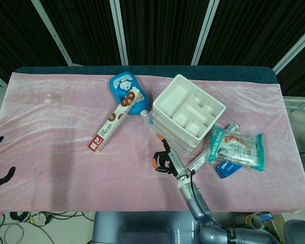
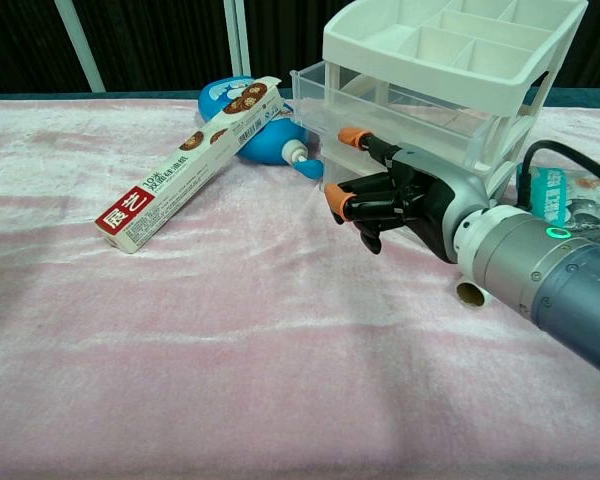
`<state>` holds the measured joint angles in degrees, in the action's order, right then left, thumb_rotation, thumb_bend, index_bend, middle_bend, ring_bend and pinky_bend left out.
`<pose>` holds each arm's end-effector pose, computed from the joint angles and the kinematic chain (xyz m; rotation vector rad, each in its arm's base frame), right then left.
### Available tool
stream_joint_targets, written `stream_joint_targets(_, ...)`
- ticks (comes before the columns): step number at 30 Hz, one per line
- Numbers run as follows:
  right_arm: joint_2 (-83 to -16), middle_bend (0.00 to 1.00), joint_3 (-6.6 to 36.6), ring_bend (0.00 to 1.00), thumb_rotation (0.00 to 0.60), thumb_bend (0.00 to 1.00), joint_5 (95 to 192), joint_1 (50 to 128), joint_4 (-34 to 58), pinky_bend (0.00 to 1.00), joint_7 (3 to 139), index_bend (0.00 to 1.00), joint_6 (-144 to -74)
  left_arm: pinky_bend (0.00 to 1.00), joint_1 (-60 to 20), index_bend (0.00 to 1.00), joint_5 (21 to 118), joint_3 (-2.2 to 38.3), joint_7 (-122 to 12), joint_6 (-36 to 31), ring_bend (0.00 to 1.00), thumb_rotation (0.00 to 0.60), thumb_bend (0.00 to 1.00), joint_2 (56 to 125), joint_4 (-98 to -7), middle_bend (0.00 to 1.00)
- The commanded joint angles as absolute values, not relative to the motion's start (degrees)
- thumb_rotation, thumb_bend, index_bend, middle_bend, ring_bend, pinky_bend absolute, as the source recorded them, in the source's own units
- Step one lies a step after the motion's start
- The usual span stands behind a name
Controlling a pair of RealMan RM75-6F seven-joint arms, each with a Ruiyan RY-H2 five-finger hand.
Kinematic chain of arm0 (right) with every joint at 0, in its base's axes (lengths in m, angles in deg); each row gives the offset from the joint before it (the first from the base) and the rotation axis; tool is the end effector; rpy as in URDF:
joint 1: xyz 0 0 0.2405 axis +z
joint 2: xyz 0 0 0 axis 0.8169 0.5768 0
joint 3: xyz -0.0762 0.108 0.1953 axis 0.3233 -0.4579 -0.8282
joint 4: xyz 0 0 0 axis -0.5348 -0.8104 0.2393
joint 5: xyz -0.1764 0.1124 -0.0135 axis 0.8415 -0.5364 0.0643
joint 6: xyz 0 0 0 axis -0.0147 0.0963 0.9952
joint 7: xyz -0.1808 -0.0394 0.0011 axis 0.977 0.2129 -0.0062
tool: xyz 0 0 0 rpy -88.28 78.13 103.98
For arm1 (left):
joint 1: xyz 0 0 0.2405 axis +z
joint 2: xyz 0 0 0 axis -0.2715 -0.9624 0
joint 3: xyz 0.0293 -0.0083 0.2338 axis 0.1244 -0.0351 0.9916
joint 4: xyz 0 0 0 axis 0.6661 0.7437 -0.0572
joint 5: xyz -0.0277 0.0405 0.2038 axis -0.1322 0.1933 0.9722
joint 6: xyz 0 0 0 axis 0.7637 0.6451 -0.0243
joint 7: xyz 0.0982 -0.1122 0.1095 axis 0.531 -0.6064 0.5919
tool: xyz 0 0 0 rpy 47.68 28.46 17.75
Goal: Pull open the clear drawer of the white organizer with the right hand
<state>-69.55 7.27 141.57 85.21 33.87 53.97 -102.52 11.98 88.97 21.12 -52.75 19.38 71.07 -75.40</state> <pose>-0.0646 -0.3019 -0.0750 1.1515 -2.1212 1.5427 -0.2969 0.2216 0.1655 -1.2665 -0.9016 -0.8853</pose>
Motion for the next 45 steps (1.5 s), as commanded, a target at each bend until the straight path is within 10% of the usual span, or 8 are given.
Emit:
stream_joint_targets(1, -69.60, 0.71, 8.07, 0.83, 0.600, 0.46, 142.73, 84.86, 34.71, 0.76, 54.08, 0.03, -103.14, 0.09, 11.96, 0.08, 88.99, 21.12, -52.73, 19.38, 0.00, 0.600, 0.28, 71.07, -75.40, 0.06)
stream_joint_targets(45, -71.81, 0.71, 13.05, 0.83, 0.600, 0.46, 146.38, 83.06, 36.33, 0.76, 55.58, 0.03, -103.86, 0.09, 11.89, 0.08, 88.85, 21.07, -52.73, 19.19, 0.00, 0.600, 0.28, 71.01, -75.40, 0.06)
